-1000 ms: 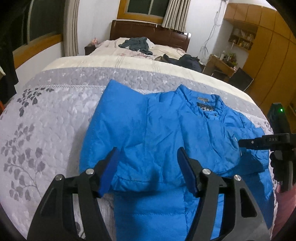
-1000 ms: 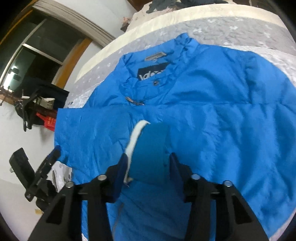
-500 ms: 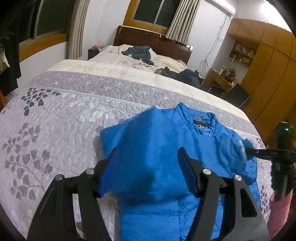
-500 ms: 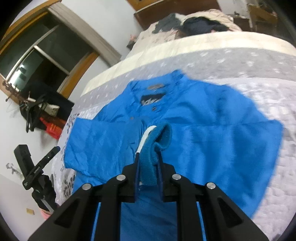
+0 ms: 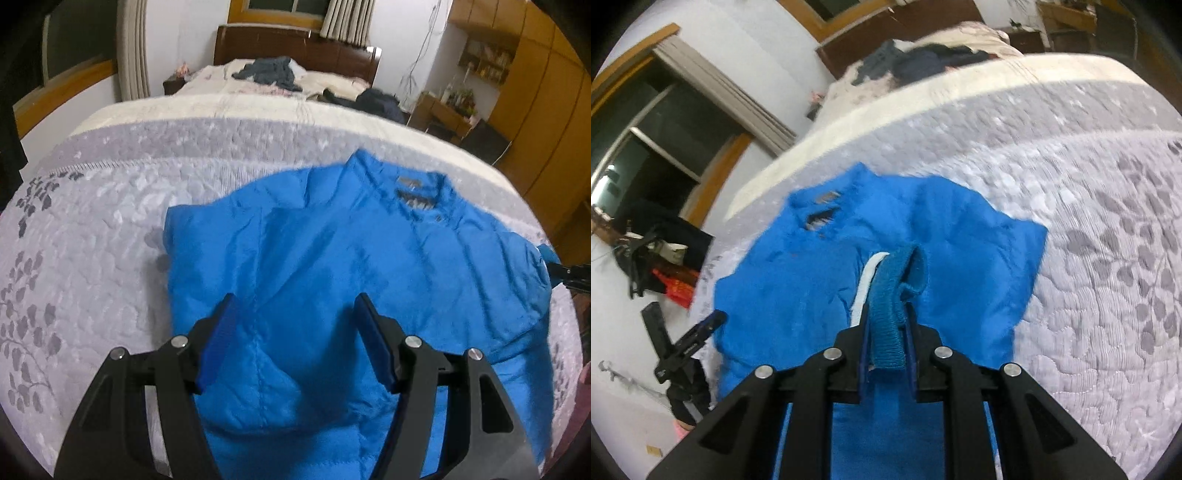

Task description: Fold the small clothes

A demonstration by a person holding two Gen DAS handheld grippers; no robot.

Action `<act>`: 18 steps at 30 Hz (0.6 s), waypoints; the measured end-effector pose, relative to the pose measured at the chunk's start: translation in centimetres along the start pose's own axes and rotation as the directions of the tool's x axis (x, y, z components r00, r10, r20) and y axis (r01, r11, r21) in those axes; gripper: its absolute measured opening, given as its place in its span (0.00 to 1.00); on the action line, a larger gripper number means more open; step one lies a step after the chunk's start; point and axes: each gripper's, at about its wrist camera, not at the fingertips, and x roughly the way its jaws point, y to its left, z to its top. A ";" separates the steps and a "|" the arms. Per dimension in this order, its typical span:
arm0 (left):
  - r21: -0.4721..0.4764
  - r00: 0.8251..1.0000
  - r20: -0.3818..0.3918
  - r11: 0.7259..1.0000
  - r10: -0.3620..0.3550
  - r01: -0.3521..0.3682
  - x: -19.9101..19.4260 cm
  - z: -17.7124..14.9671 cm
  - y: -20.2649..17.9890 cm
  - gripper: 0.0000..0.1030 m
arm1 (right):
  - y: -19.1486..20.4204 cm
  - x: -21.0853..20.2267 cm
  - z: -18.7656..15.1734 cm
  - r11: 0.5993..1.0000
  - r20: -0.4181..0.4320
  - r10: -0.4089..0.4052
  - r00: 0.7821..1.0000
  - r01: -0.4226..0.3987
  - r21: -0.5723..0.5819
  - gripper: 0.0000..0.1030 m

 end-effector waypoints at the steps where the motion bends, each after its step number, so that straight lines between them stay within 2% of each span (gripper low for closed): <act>1: 0.006 1.000 -0.002 1.000 0.007 -0.007 0.3 -0.1 -0.1 0.63 | -0.2 0.5 -0.1 1.000 -0.009 -0.005 1.000 0.005 0.007 0.16; 5: 0.044 0.999 0.006 0.998 0.040 -0.040 0.9 -0.6 -0.5 0.64 | -1.6 2.6 -0.6 0.999 -0.041 -0.025 0.999 0.026 0.029 0.16; 11: 0.041 0.999 0.002 0.998 0.048 -0.048 0.7 -0.6 -0.4 0.64 | -0.9 2.1 -1.1 0.998 -0.032 -0.061 0.998 0.061 0.001 0.22; 12: 0.039 0.999 0.005 0.998 0.051 -0.052 0.4 -0.6 -0.5 0.64 | -0.6 1.6 -1.1 0.997 -0.020 -0.075 0.997 0.075 -0.003 0.27; 15: 0.042 0.999 0.027 0.998 0.040 -0.041 -0.9 -0.5 -0.9 0.64 | 0.8 -0.6 -1.3 0.988 0.059 -0.147 0.987 0.149 -0.039 0.27; 16: 0.039 0.999 0.041 0.999 0.028 -0.030 -1.5 -0.3 -1.3 0.64 | 1.4 -1.3 -1.3 0.985 0.085 -0.155 0.984 0.160 -0.058 0.27; 18: 0.042 0.998 0.063 0.999 0.008 -0.010 -2.4 0.0 -2.1 0.64 | 3.2 -2.2 -1.4 0.987 0.103 -0.122 0.987 0.132 -0.093 0.27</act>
